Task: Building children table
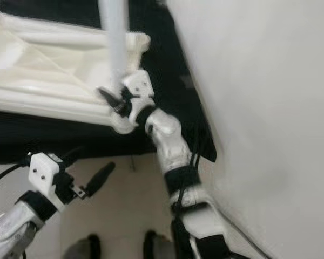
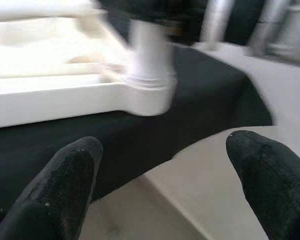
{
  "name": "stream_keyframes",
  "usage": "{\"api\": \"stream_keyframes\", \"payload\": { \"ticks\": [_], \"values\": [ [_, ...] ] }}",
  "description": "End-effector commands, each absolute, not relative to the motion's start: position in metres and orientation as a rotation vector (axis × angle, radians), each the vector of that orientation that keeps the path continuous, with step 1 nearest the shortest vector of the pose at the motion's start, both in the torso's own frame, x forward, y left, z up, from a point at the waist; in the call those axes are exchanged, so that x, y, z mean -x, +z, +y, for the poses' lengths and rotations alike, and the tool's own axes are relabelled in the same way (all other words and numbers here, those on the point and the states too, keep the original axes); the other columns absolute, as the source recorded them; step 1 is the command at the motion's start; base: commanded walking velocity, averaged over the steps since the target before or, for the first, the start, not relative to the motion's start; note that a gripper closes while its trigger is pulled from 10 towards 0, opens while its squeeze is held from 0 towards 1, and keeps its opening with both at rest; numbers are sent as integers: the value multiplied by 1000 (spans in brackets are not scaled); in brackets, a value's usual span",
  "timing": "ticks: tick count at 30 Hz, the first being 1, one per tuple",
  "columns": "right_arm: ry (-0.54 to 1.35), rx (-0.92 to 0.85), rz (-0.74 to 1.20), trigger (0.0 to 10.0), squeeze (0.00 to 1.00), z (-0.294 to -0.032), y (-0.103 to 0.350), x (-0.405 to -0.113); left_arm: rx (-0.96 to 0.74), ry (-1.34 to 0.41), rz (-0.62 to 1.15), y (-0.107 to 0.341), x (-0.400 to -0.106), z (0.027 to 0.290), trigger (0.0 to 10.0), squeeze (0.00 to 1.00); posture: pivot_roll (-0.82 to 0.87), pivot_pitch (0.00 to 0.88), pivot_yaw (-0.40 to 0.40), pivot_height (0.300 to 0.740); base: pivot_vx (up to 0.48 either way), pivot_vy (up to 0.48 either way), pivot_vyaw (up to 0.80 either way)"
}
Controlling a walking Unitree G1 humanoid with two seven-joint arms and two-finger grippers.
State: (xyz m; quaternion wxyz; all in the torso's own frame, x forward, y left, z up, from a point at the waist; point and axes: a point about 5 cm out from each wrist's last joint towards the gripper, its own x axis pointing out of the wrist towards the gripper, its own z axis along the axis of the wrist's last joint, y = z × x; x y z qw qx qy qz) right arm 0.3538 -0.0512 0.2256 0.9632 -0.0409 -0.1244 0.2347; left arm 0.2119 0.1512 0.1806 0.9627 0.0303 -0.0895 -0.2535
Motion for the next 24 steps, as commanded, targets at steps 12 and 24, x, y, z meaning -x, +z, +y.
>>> {"api": "stream_keyframes", "payload": {
  "ticks": [12, 24],
  "values": [
    [527, 91, -139, 10000, 643, -15, 221, -384, -69, -526, -180, 179, -214, 148, 10000, 0, 166, 284, -132, 740, 0, 0, 0],
    [1073, 97, -320, 10000, 0, -8, 269, -369, -63, -527, -183, 179, -214, 145, 10000, 0, 165, 287, -144, 740, 0, 0, 0]
  ]
}}
